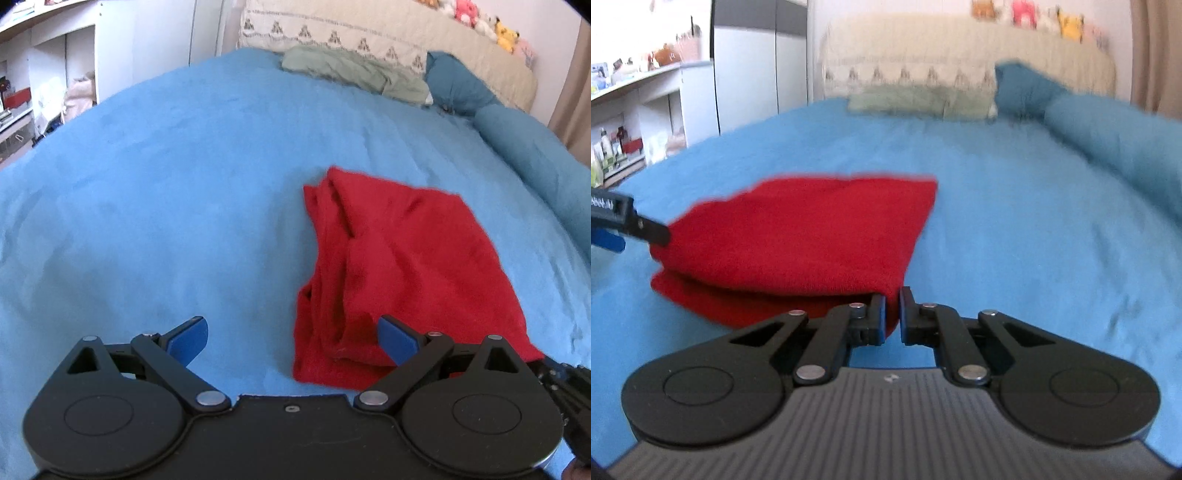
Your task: Fold small clothes
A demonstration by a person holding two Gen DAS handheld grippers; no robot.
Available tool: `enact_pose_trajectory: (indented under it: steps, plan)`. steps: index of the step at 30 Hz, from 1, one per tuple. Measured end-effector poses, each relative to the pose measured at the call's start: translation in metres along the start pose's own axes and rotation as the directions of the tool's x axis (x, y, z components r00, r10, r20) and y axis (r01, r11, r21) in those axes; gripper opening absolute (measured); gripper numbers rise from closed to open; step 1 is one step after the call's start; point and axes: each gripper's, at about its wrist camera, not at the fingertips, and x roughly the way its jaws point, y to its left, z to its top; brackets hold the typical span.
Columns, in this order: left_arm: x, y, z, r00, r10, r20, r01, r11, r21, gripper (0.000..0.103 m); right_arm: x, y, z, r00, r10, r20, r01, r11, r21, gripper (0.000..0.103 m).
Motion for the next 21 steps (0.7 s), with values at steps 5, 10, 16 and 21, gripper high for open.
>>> enact_pose_trajectory:
  steps: [5, 10, 16, 21]
  plan:
    - [0.02, 0.001, -0.016, 0.997, 0.05, -0.066, -0.048, 0.998, 0.031, 0.1, 0.011, -0.014, -0.018, 0.998, 0.04, -0.055, -0.036, 0.997, 0.076, 0.022]
    - [0.017, 0.0, -0.017, 0.997, 0.052, -0.053, -0.049, 0.997, 0.051, 0.097, 0.008, -0.018, -0.015, 0.994, 0.076, -0.074, -0.073, 0.996, 0.053, 0.024]
    - [-0.017, -0.01, 0.007, 0.999, 0.037, 0.028, -0.039, 0.994, 0.098, 0.098, -0.013, -0.03, 0.003, 0.986, 0.144, -0.09, -0.145, 0.989, -0.007, 0.066]
    - [-0.013, -0.012, 0.054, 0.998, -0.057, 0.025, 0.055, 0.994, 0.098, 0.103, -0.04, -0.046, 0.04, 0.97, 0.239, -0.047, -0.239, 0.971, -0.008, 0.103]
